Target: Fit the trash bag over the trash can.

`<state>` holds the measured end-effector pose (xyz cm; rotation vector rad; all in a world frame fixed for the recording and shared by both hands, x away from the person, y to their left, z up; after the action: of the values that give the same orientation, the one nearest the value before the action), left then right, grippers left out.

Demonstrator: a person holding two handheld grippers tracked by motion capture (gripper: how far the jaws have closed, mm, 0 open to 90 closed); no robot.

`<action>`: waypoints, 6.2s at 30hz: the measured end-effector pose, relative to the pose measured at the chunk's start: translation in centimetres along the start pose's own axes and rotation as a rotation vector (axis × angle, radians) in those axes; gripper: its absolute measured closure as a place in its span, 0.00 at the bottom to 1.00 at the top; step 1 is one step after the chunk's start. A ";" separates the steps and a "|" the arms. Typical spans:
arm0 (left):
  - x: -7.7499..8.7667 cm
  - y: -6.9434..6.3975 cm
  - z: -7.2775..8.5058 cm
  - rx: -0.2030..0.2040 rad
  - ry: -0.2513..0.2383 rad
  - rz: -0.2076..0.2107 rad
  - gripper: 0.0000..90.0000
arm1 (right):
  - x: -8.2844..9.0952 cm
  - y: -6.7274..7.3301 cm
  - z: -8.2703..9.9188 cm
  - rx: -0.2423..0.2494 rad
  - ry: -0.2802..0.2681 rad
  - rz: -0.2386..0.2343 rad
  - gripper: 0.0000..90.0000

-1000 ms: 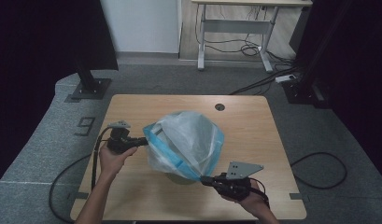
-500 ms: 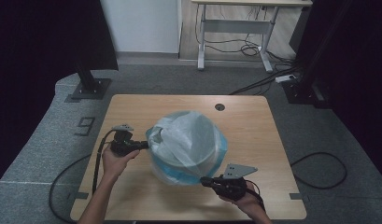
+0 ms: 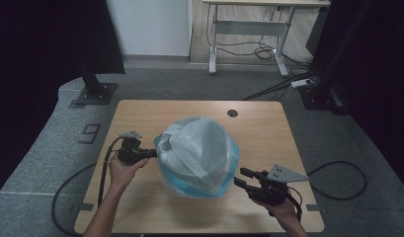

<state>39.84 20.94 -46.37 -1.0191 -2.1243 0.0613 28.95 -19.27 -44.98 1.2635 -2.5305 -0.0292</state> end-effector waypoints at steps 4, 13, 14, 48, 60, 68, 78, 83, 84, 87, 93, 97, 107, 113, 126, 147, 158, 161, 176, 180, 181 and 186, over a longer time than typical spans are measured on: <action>0.0 -0.1 -0.2 -0.003 0.001 0.000 0.99 | -1.1 -0.8 -0.6 -0.024 0.005 -0.016 0.57; 0.1 -0.2 -0.2 -0.008 -0.005 0.004 0.99 | -2.5 -1.5 -2.2 -0.101 -0.045 -0.100 0.79; 0.1 -0.2 -0.2 -0.009 -0.007 0.005 0.99 | -2.5 -1.4 -2.3 -0.100 -0.048 -0.104 0.88; -3.3 0.7 1.5 0.017 0.108 -0.020 0.99 | -9.7 -4.8 7.3 -0.092 0.354 0.186 0.99; -5.1 1.2 2.0 0.045 0.151 -0.013 0.99 | -10.0 -5.5 7.3 -0.115 0.340 0.199 0.99; -3.1 1.3 2.0 0.021 0.047 -0.021 0.82 | -8.4 -5.8 6.4 -0.106 0.257 0.238 0.74; 2.8 1.3 2.0 -0.057 -0.072 -0.055 0.53 | -5.1 -5.8 5.1 -0.070 0.136 0.264 0.45; 4.4 -0.2 1.4 -0.164 -0.092 -0.034 0.52 | -3.8 -5.3 4.6 -0.045 0.102 0.258 0.43; 4.7 -0.5 1.3 -0.184 -0.095 -0.030 0.51 | -3.4 -5.1 4.6 -0.044 0.093 0.254 0.42; 6.2 -1.8 0.3 -0.265 -0.117 -0.011 0.48 | -2.2 -4.7 4.9 -0.035 0.064 0.246 0.42; 7.9 -3.7 -2.1 -0.349 -0.132 0.067 0.42 | -0.1 -4.4 5.8 -0.019 0.024 0.245 0.41; 7.8 -4.3 -3.5 -0.355 -0.108 0.120 0.38 | 1.0 -4.4 6.3 -0.026 0.017 0.241 0.40; 6.1 -7.0 -7.5 -0.385 -0.070 0.111 0.25 | 3.3 -4.5 7.4 -0.001 -0.009 0.304 0.42; 4.3 -9.0 -9.8 -0.400 -0.035 0.095 0.24 | 4.0 -5.0 8.0 -0.020 -0.004 0.335 0.42; -0.4 -11.4 -13.0 -0.387 0.070 0.089 0.31 | 4.6 -5.2 8.3 -0.026 -0.008 0.373 0.43; -8.3 -11.7 -14.5 -0.325 0.362 -0.022 0.57 | 4.9 -5.5 8.6 -0.038 0.000 0.389 0.45; -10.5 -11.5 -13.7 -0.351 0.483 -0.069 0.57 | 5.5 -5.8 8.5 -0.037 -0.003 0.399 0.45; -10.8 -11.4 -13.6 -0.353 0.495 -0.074 0.55 | 5.8 -6.0 8.3 -0.046 -0.018 0.405 0.45; -6.0 -12.3 -14.5 -0.344 0.310 -0.011 0.46 | 5.8 -6.0 8.4 -0.046 -0.014 0.406 0.45; -4.5 -12.9 -13.9 -0.367 0.290 0.035 0.46 | 5.8 -6.0 8.4 -0.051 -0.016 0.406 0.45; -4.2 -13.0 -13.7 -0.375 0.288 0.042 0.46 | 5.8 -6.0 8.4 -0.050 -0.016 0.406 0.45; -3.4 -13.9 -12.9 -0.400 0.300 0.075 0.44 | 5.7 -5.8 8.3 -0.048 -0.014 0.403 0.45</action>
<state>40.64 5.70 -34.55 -1.2494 -1.8589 -0.4685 27.93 -28.27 -52.28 0.7192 -2.7291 -0.0085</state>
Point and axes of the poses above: each handheld gripper's, and its own axes: x roughly backward along the jaws, z roughly out of its underside, y roughly to its left, the point moved 3 cm from there along -x, roughly forward along the jaws
